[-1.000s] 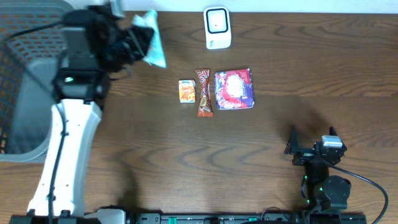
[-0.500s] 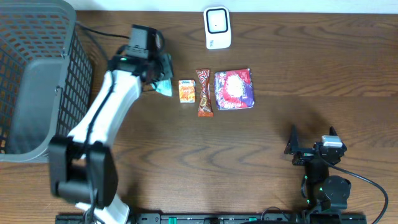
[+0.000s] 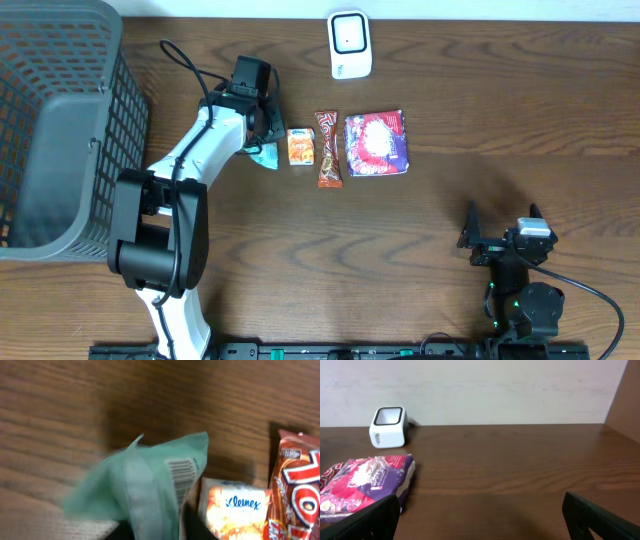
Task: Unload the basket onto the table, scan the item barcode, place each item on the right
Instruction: 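Carry the wipe pack to the table left of the tissue pack, then release the wipe pack and hold the left gripper above the table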
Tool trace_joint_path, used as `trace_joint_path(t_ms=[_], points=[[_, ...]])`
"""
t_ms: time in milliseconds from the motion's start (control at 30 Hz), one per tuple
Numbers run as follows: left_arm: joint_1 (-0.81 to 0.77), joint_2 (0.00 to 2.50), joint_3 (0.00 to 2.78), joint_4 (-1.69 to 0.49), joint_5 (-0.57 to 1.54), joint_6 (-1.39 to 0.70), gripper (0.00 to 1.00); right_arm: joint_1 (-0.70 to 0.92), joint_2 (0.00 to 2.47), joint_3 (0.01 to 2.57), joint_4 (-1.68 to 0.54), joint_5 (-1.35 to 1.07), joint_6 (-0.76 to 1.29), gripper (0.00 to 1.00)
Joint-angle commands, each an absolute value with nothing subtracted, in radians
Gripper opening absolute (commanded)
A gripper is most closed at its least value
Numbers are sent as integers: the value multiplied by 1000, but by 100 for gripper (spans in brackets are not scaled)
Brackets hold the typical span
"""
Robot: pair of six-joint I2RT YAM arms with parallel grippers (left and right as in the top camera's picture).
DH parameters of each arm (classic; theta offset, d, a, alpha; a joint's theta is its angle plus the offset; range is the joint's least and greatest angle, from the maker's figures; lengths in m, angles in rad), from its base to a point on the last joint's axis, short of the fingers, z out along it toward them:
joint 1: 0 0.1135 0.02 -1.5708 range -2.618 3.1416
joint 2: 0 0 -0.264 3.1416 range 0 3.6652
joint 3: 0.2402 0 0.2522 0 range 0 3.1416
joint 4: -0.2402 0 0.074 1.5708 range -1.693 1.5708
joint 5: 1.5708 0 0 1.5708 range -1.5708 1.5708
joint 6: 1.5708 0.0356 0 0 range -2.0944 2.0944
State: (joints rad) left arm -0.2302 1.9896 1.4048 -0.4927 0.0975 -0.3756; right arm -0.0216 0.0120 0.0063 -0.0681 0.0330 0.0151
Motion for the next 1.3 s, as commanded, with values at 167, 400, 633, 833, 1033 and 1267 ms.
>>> trace_joint_path(t_ms=[167, 400, 633, 833, 1033, 1267], points=[[-225, 1944, 1435, -489, 126, -379, 89, -13, 7, 6, -72, 31, 25, 99], [-213, 1753, 1440, -493, 130, -379, 98, -13, 7, 6, -72, 31, 25, 99], [-179, 1478, 1440, -687, 110, -378, 98, -13, 7, 6, -72, 31, 25, 99], [-167, 1352, 1440, -937, 65, -375, 98, -13, 7, 6, -72, 31, 25, 99], [-167, 1341, 1420, -1145, 51, -376, 98, -13, 7, 6, -72, 31, 25, 99], [-167, 1345, 1402, -1219, 51, -376, 98, -13, 7, 6, -72, 31, 25, 99]])
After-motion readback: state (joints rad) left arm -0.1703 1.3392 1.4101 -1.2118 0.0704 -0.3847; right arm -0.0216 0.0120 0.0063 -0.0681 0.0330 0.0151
